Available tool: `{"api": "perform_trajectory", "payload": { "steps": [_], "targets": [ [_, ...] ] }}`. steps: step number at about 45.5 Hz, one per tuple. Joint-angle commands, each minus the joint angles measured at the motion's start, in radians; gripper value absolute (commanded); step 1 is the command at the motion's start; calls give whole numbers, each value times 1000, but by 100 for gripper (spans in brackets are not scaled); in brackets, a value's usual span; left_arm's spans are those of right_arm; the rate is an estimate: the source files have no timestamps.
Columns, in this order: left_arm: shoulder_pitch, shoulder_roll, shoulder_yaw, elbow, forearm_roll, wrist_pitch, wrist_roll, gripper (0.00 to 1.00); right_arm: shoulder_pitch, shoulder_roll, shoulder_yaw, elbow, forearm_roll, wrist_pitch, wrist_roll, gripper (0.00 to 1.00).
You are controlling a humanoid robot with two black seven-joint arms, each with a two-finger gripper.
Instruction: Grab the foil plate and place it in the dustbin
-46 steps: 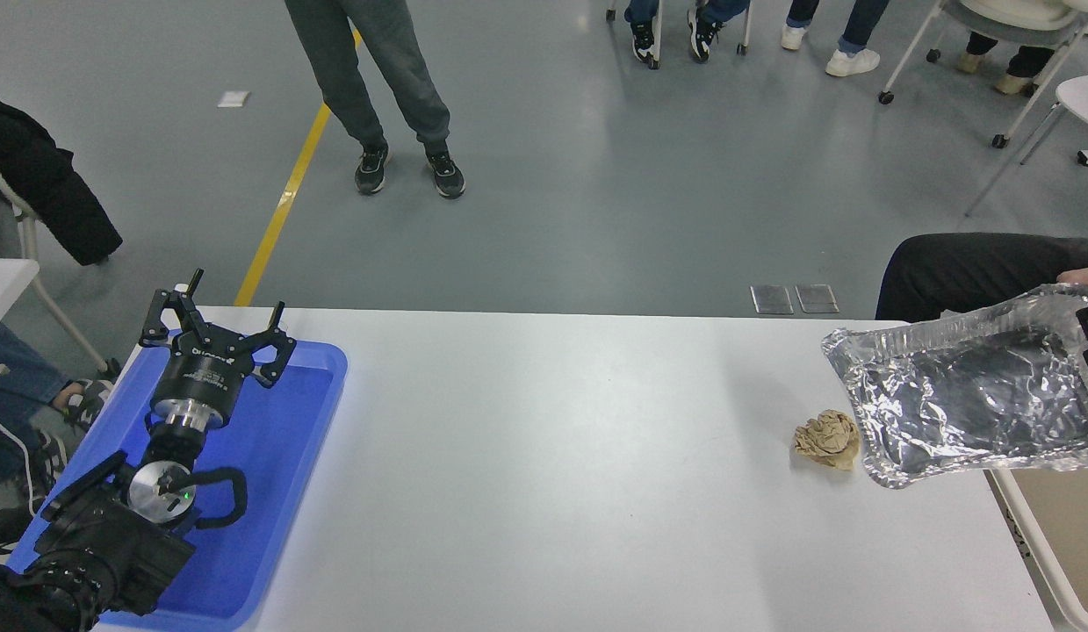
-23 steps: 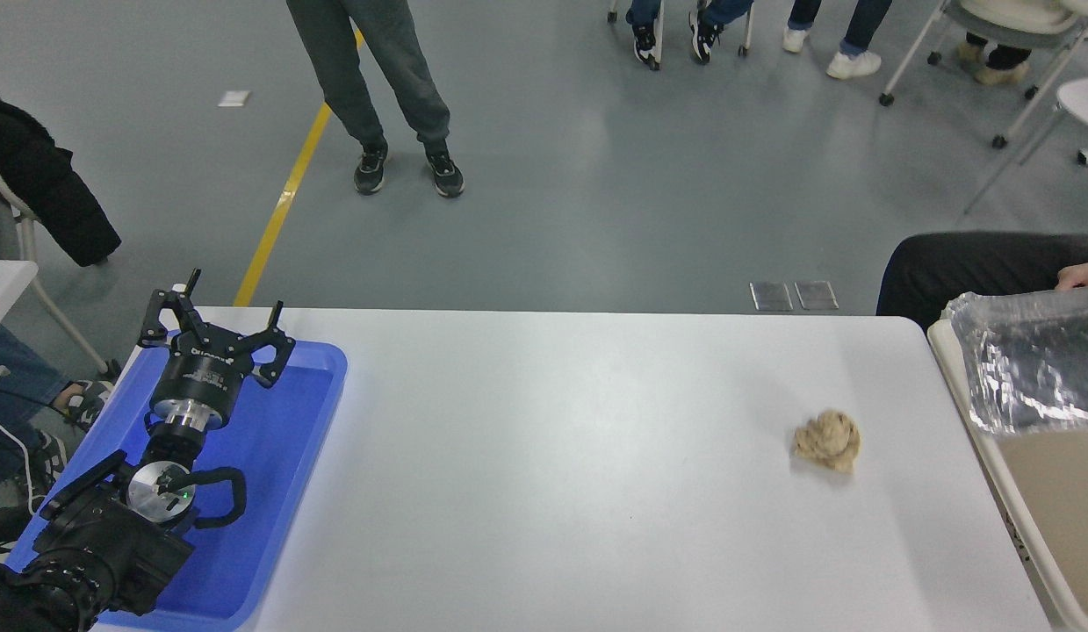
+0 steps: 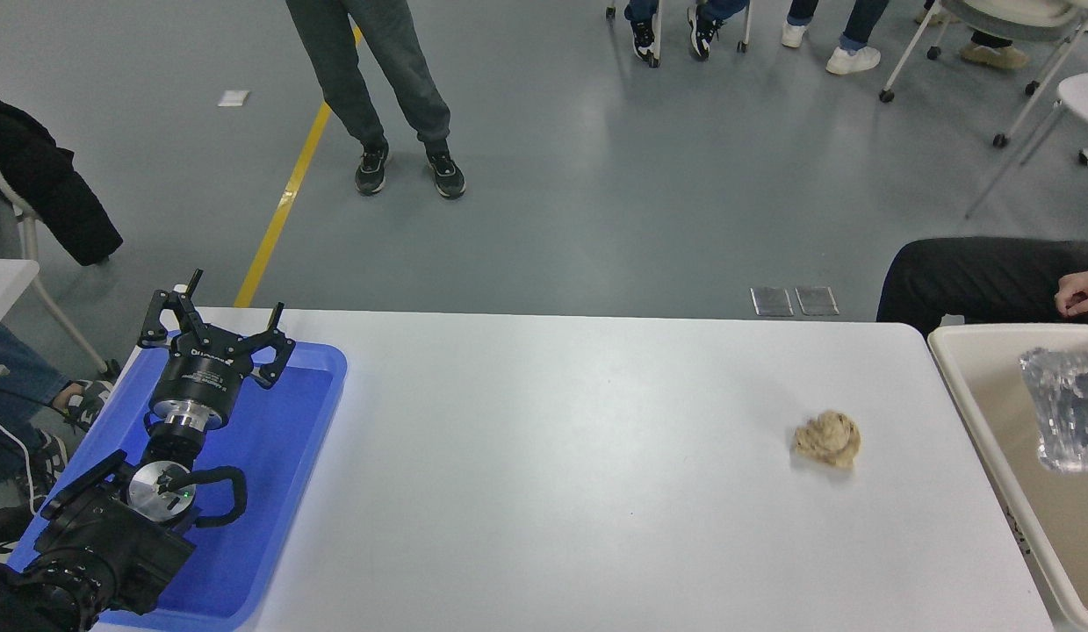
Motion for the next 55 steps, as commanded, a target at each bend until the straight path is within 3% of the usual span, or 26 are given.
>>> {"api": "perform_trajectory", "payload": {
  "steps": [1, 20, 21, 23, 38, 49, 55],
  "targets": [
    [0, 1, 0, 0, 0, 0, -1, 100, -203, 63, 128, -132, 5, -89, -7, 0],
    [0, 1, 0, 0, 0, 0, -1, 100, -280, 98, 210, -170, 5, -149, -29, 1],
    [0, 1, 0, 0, 0, 0, -1, 100, -280, 98, 210, -172, 5, -147, -27, 17],
    [0, 1, 0, 0, 0, 0, -1, 100, -280, 100, 211, -178, 5, -147, -29, 100],
    [0, 1, 0, 0, 0, 0, -1, 100, -257, 92, 211, -138, 7, -135, -19, 100],
    [0, -2, 0, 0, 0, 0, 0, 100, -73, 42, 167, 103, -15, -124, -19, 100],
    [0, -2, 0, 0, 0, 0, 0, 100, 151, 26, -8, 294, -18, -91, -16, 100]
  ]
}}
